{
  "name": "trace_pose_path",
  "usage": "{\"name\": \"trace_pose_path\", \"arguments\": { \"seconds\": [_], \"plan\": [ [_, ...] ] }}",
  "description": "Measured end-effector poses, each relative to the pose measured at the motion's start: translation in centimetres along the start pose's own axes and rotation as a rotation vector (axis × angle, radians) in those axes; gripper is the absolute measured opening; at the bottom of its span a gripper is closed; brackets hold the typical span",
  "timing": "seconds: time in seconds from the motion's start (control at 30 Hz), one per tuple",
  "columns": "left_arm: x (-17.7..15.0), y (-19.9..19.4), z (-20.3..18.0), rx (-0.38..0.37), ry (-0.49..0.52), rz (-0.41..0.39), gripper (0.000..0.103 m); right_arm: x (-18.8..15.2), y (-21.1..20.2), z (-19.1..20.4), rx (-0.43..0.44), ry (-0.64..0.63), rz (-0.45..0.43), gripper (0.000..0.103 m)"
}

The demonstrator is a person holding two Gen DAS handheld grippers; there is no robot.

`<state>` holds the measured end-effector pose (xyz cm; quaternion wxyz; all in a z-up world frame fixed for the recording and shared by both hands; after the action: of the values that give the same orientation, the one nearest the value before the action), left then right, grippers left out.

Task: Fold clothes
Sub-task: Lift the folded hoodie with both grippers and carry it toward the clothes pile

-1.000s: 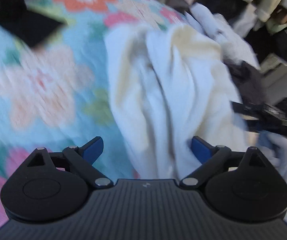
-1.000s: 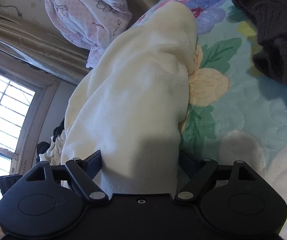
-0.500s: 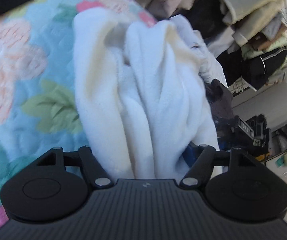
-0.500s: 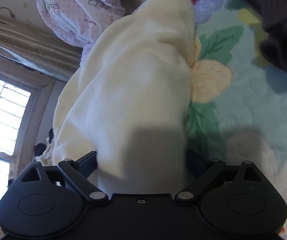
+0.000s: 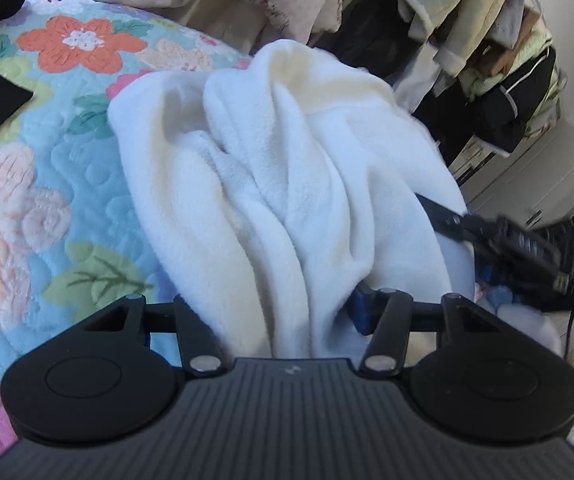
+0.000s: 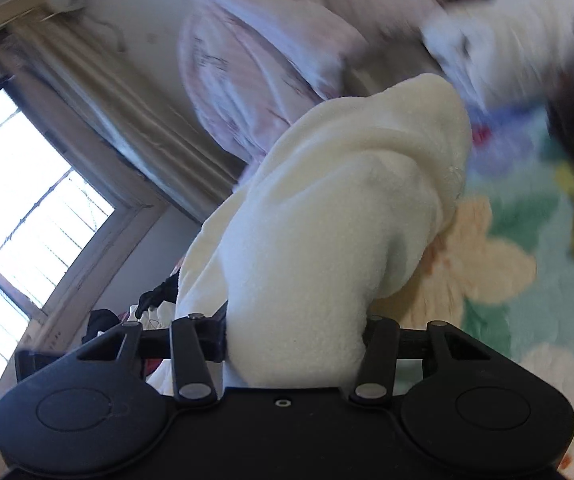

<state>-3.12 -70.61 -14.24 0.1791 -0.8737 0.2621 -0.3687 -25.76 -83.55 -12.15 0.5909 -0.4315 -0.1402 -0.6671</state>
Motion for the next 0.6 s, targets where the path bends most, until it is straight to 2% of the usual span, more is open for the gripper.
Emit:
{"name": "trace_pose_path", "arguments": {
  "seconds": [0.13, 0.2, 0.27, 0.37, 0.43, 0.6],
  "plan": [
    [2.4, -0.5, -3.4, -0.003, 0.088, -0.054, 0.052, 2.1, -1.7, 0.0, 0.061, -0.015, -0.094, 0.054],
    [4.5, 0.5, -4.8, -0.048, 0.088, -0.093, 0.052, 3.9, -2.2, -0.1, 0.065, -0.026, -0.139, 0.054],
    [6.6, 1.5, -6.2, -0.095, 0.084, -0.132, 0.052, 6.2, -3.1, 0.3, 0.054, -0.088, -0.189, 0.054],
    [10.1, 3.5, -9.0, -0.17, 0.112, -0.168, 0.052, 11.5, -5.0, 0.1, 0.014, -0.132, -0.224, 0.054],
    [13.1, 5.6, -11.1, -0.211, 0.13, -0.16, 0.052, 15.5, -6.0, -0.6, -0.012, -0.183, -0.226, 0.054],
    [19.6, 13.2, -15.6, -0.277, 0.163, -0.146, 0.052, 24.7, -7.9, -4.4, -0.081, -0.273, -0.2, 0.054]
  ]
}}
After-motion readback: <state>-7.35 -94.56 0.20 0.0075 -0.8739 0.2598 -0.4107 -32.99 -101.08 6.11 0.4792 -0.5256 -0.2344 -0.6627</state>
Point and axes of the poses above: each gripper's, at about its wrist camera, not at the fingertips, and y roughly the way its jaws point, z to its left, x to its top, the point moved 3 cm from there along y, roughly the way its jaws point, and after that the axes turned 6 degrees about -y, right-handed, at the moved point
